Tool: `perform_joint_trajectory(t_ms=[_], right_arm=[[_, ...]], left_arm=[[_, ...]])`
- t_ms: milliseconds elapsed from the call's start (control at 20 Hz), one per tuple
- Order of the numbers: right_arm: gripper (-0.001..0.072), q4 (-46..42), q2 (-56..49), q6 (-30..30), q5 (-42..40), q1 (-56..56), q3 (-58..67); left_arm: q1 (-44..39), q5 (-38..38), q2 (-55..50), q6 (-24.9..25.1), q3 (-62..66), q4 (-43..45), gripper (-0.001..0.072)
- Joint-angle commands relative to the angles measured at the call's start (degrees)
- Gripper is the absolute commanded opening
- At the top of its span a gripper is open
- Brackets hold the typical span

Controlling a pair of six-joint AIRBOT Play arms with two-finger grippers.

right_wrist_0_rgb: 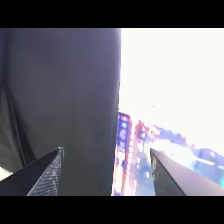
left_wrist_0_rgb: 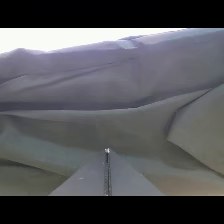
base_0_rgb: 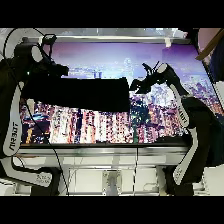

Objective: Fold the clothes and pants, and hang the long-sleeved shirts on hangers.

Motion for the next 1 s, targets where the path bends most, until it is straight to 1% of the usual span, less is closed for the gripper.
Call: perform_joint_trajectory(t_ms=[0,100,150,250,350,400,450,500,650,800,950], right_arm=[[0.0592,6.78,-3.02,0.57,-5.25,0.37,-0.96],[0.0591,8.92,-4.02,0.55,-7.06,1.95,-0.96],[0.0575,9.84,-4.35,0.31,-7.65,2.82,-0.96],[0.0513,11.1,-4.52,-0.42,-8.5,4.81,-0.96],[0.0395,11.89,-4.52,-0.39,-9.03,6.67,-0.96],[0.0241,12.02,-4.48,-0.37,-8.87,7.5,-0.96],[0.0033,12.72,-4.33,-0.37,-8.24,8.0,-0.94],[0.0007,13.11,-4.0,-0.39,-6.56,8.24,-0.87],[0.0007,9.77,-1.42,-0.42,2.43,6.91,0.94],[0.0007,5.33,4.94,-0.42,13.03,3.13,1.49],[0.0006,3.34,13.11,-0.44,23.15,-1.73,1.49]], left_arm=[[0.0,0.0,0.04,-0.02,0.0,-0.02,0.0012],[0.0,0.0,0.04,0.0,0.0,-0.02,0.0012],[0.0,0.0,0.04,0.0,0.0,-0.02,0.0012],[0.0,0.0,0.04,0.0,0.0,0.0,0.0012],[0.0,0.0,0.04,0.0,0.0,0.0,0.0012],[0.0,-0.02,0.04,0.02,0.0,0.0,0.0013],[0.0,-0.07,0.04,0.02,0.0,0.0,0.0012],[0.0,-0.44,0.17,0.04,0.0,0.04,0.0012],[0.31,-3.39,1.66,0.09,0.0,1.6,0.0012],[0.31,-5.97,5.31,0.09,0.0,2.16,0.0012],[-0.46,-8.2,10.4,0.02,0.0,1.95,0.0012]])
